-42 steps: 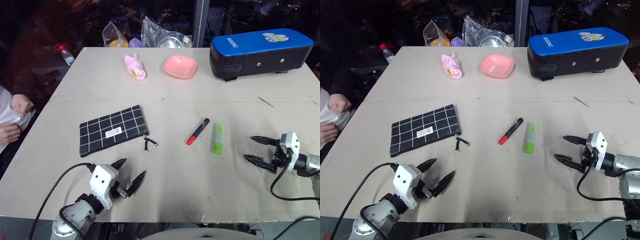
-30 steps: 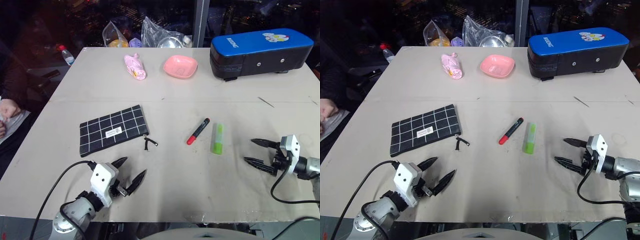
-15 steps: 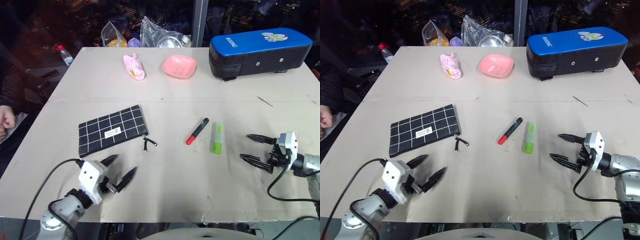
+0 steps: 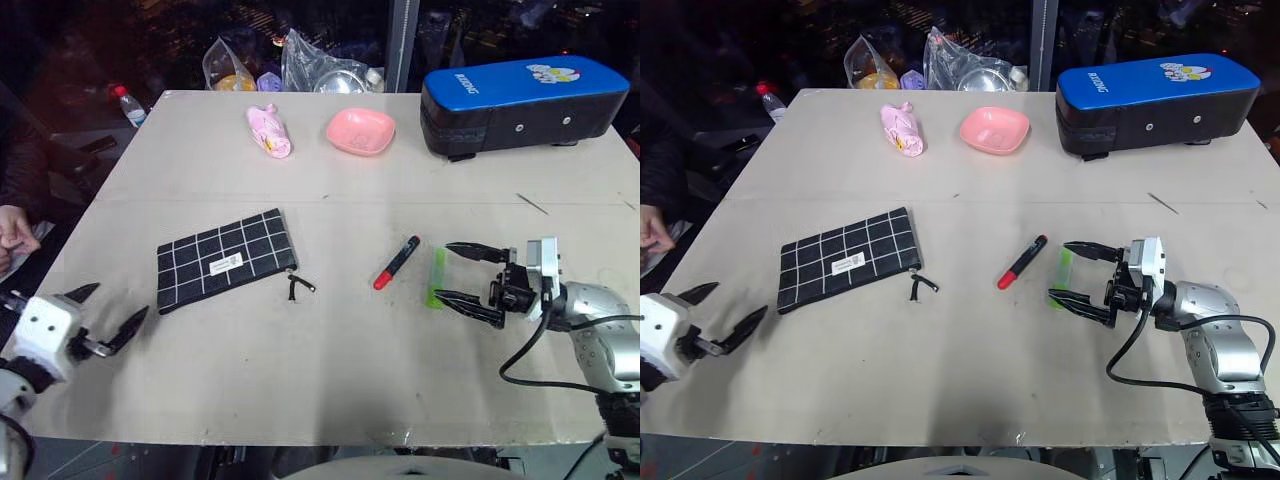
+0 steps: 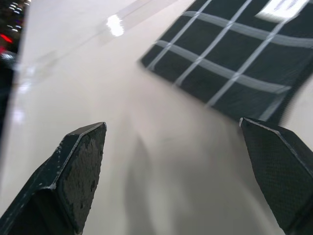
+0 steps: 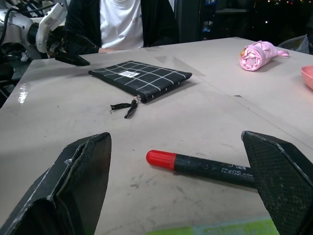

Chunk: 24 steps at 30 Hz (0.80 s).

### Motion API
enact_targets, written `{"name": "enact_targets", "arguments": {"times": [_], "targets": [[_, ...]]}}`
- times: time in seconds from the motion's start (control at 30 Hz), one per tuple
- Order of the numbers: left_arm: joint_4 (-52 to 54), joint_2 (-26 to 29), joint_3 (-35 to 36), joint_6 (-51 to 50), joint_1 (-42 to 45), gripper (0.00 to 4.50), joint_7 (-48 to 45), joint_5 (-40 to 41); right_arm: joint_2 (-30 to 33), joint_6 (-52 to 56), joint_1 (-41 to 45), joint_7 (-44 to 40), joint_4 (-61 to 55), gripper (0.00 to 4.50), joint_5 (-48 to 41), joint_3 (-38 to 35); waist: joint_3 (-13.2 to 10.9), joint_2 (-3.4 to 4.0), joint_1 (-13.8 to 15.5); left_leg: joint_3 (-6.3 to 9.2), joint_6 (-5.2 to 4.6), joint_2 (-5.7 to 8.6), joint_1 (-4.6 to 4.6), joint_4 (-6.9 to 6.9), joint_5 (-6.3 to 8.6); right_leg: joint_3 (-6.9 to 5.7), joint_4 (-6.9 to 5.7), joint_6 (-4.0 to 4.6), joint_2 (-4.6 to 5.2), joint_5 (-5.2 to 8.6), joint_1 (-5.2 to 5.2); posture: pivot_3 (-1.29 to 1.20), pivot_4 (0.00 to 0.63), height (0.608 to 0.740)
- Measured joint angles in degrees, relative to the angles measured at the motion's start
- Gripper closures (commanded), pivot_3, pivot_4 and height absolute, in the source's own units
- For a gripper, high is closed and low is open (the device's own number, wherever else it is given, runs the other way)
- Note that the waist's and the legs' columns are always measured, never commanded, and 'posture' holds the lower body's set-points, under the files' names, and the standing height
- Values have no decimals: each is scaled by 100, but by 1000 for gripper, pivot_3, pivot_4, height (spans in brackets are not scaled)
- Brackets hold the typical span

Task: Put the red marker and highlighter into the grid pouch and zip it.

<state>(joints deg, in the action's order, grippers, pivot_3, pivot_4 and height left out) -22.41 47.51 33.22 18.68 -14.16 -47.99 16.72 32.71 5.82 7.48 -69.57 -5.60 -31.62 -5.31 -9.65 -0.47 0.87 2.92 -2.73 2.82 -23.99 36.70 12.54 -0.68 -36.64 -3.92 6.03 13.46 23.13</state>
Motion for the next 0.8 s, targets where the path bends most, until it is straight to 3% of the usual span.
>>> {"name": "enact_targets", "arguments": {"times": [0.17,0.43,0.6,0.8], "targets": [[-1223,538,-325,1183,530,19,106,-832,-3,50,59,33,-37,188,-27,7,0,-5,-5,-2,2,-2,2,-17,-1,2,-1,2,-1,-1,8,0,150,726],[-2610,1114,-1459,2972,1680,19,537,-2062,-40,108,140,75,-100,188,-41,37,6,16,23,-6,2,4,2,-20,-2,2,-2,0,4,-3,9,0,150,726],[-3013,1081,-1945,3509,2206,19,816,-2361,-34,103,138,41,-96,188,-40,34,10,36,192,-6,4,6,4,-18,-5,-19,-13,-7,9,-7,5,0,150,726],[-2111,582,-2553,4153,2321,19,797,-2233,-29,98,138,33,-97,188,-40,30,15,36,223,-22,2,13,4,-9,-4,-12,-7,-25,12,-17,2,0,150,726]]}}
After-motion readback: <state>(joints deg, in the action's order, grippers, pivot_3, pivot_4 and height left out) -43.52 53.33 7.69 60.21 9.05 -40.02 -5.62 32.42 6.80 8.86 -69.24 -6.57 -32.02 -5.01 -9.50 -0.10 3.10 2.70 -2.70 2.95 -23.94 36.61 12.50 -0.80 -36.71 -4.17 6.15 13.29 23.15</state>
